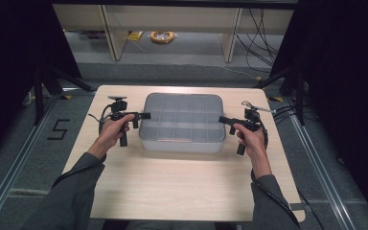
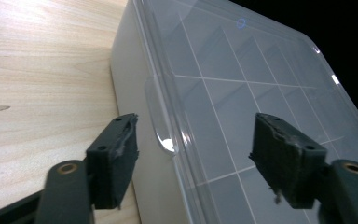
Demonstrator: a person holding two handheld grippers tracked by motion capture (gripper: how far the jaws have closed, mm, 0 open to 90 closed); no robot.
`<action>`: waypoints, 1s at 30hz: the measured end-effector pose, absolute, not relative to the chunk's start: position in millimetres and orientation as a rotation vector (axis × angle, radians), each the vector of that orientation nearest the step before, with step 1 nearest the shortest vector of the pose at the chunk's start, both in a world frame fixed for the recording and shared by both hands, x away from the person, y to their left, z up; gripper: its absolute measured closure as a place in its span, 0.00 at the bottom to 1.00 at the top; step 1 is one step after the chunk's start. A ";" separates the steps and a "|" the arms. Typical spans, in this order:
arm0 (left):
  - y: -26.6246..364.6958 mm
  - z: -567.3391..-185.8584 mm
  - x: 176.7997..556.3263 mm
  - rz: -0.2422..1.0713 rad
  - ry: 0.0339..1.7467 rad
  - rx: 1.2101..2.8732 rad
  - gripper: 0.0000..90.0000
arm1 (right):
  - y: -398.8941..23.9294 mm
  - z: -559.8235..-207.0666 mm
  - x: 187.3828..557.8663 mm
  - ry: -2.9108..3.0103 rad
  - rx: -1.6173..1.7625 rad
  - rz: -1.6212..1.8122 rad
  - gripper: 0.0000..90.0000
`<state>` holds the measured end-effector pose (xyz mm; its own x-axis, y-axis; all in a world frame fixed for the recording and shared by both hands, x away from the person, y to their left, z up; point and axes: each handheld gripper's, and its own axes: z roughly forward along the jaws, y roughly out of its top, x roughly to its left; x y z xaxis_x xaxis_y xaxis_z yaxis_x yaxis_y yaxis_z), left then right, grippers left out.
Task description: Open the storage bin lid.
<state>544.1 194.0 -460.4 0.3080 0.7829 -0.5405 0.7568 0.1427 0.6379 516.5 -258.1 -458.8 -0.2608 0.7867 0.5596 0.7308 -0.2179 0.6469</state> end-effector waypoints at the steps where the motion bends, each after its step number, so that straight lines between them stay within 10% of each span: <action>1: 193.6 -460.8 544.3 0.036 1.439 1.600 0.37 | -252.9 -456.0 515.1 1.899 1.978 1.536 0.43; 30: 192.6 -448.4 534.3 0.070 1.452 1.540 0.60 | -242.4 -438.9 504.4 1.745 1.913 1.627 0.72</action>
